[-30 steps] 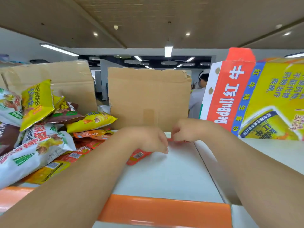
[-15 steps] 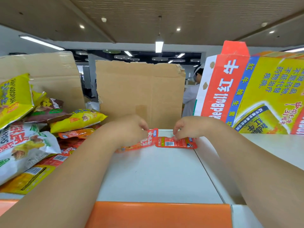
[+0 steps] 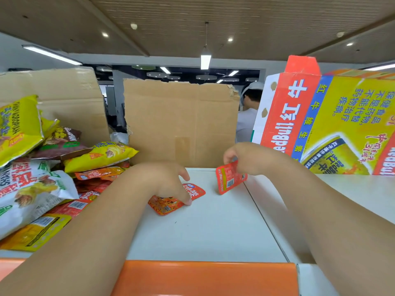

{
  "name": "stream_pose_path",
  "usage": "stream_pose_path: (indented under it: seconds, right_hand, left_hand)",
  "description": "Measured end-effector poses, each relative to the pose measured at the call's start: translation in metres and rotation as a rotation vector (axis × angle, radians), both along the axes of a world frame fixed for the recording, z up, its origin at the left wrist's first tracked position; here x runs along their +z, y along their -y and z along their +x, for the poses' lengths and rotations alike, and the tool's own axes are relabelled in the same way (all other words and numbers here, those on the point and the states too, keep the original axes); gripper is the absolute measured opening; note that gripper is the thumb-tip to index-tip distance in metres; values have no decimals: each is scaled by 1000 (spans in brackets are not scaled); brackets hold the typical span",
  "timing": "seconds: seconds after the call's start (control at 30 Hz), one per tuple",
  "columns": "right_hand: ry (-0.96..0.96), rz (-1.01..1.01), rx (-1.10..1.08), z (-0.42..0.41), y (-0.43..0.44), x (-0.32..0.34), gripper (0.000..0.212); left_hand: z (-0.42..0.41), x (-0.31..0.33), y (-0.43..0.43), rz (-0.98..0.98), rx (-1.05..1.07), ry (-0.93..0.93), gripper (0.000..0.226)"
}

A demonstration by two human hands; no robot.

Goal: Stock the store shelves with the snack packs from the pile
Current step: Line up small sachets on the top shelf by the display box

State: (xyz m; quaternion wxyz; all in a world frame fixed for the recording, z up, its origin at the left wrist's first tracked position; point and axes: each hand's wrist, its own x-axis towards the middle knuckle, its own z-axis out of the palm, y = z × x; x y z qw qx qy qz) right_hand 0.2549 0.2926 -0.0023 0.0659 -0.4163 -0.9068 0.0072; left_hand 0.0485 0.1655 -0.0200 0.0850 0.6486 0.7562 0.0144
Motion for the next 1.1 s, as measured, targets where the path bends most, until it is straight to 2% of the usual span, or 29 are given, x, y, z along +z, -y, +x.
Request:
stream_pose_path:
  seconds: [0.1,0.23,0.37,0.53,0.6,0.7,0.77,0.83,0.87,0.93,1.1]
  right_hand:
    - [-36,-50,-32,9,2,6,48]
    - [-97,-132,-149,19,7,11,48]
    - [-121,-144,-271,21,13,13,43]
    - [-2,-207,-394,19,16,13,29]
    - [-93,-304,-431,20,15,11,25]
    - [-263,-342,-424,22,14,10,24]
    - [-246,-238,-376,24,12,12,19]
    - [-242,-262,-357,26,8,10,18]
    - [-229,-304,-363,27,8,9,20]
    - [-80,-313,-379,33,10,9,24]
    - [285,-411,-312,26,36,16,55]
  left_hand:
    - [1,0,0,11,7,8,71]
    - [5,1,1,27,18,-4,67]
    - [7,0,1,48,13,-19,65]
    - [8,-1,1,57,5,-38,64]
    - [9,-1,2,60,0,-43,63]
    - [11,-1,3,59,-8,-58,61]
    - [12,-1,2,60,-12,-61,60]
    - [13,-1,3,58,-13,-61,60]
    - [13,-1,3,54,-19,-68,60]
    - [15,-1,4,58,-14,-50,60]
    - [19,-6,0,116,-19,-42,56]
